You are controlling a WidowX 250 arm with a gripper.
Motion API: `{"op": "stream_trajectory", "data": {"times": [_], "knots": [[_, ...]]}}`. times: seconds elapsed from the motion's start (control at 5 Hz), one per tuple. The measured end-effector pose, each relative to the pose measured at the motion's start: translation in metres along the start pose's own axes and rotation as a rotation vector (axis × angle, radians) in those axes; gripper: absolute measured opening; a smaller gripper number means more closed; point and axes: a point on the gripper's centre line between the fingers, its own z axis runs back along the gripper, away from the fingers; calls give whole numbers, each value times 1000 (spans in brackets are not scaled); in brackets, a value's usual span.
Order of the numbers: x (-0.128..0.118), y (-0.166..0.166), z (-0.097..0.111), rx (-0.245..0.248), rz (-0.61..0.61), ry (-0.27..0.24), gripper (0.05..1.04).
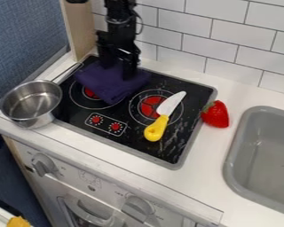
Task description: Move the blue cloth to the left burner
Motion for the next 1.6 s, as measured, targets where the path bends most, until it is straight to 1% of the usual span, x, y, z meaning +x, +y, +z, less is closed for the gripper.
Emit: {"op": "stream_trajectory", "data": {"times": [0.2, 0.4, 0.6, 1.0, 1.2, 1.4, 1.6], "knots": [[3, 19, 0, 12, 68, -21, 1001], [1, 34, -5, 6, 106, 5, 1001], [-9, 48, -6, -11, 169, 10, 1001], [-7, 50, -4, -11, 182, 9, 1001], [-4, 49, -1, 6, 184, 11, 1001], [5, 50, 10, 20, 199, -3, 1000], [19, 56, 38, 33, 214, -35, 1001]]}}
